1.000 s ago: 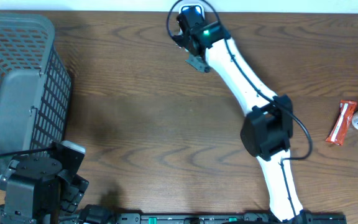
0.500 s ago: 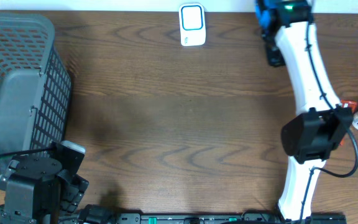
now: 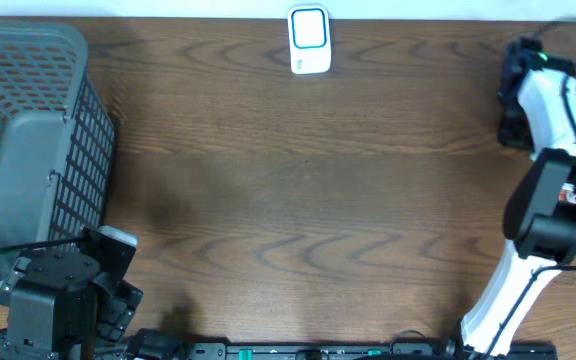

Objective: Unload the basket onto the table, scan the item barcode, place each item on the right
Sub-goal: 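Carry the pouch to the far right edge and release it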

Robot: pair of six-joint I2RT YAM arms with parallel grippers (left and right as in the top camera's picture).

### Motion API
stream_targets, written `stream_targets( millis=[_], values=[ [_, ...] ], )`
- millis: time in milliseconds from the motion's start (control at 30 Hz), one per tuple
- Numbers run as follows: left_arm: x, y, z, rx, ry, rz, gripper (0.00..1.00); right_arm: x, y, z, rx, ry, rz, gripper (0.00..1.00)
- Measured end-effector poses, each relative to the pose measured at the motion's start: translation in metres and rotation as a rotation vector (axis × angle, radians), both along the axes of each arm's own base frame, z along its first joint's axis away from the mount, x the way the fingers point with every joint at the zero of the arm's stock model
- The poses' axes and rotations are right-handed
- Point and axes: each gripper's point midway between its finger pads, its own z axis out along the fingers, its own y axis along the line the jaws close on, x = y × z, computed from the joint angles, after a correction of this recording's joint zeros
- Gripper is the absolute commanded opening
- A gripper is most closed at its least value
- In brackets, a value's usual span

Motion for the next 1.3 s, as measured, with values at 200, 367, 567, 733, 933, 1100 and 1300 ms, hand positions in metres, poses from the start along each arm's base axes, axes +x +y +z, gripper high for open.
stream_targets(
  millis=[200,367,567,733,933,1100,1300],
  values=[
    [0.000,0.000,0.000,0.000,0.000,0.000,0.98,-0.036,-0.029,-0.019,0.055,0.048,-0.105,0.99],
    [0.000,0.000,0.000,0.000,0.000,0.000,0.98,-0.022,-0.014,-0.006,0.130,-0.034,-0.098,0.99],
    [0.000,0.000,0.000,0.000,0.000,0.000,0.98,0.012,0.034,0.097,0.194,-0.364,0.024,0.99],
    [0.000,0.000,0.000,-0.001,-0.001,0.000,0.98,-0.001,0.095,0.222,0.259,-0.702,0.192,0.99],
    [0.000,0.000,0.000,0.000,0.000,0.000,0.98,-0.056,0.135,0.318,0.285,-0.973,0.324,0.99],
    [0.000,0.000,0.000,0.000,0.000,0.000,0.98,-0.097,0.142,0.358,0.264,-1.102,0.362,0.99],
    [0.000,0.000,0.000,0.000,0.000,0.000,0.98,-0.141,0.148,0.390,0.234,-1.222,0.392,0.99]
  ],
)
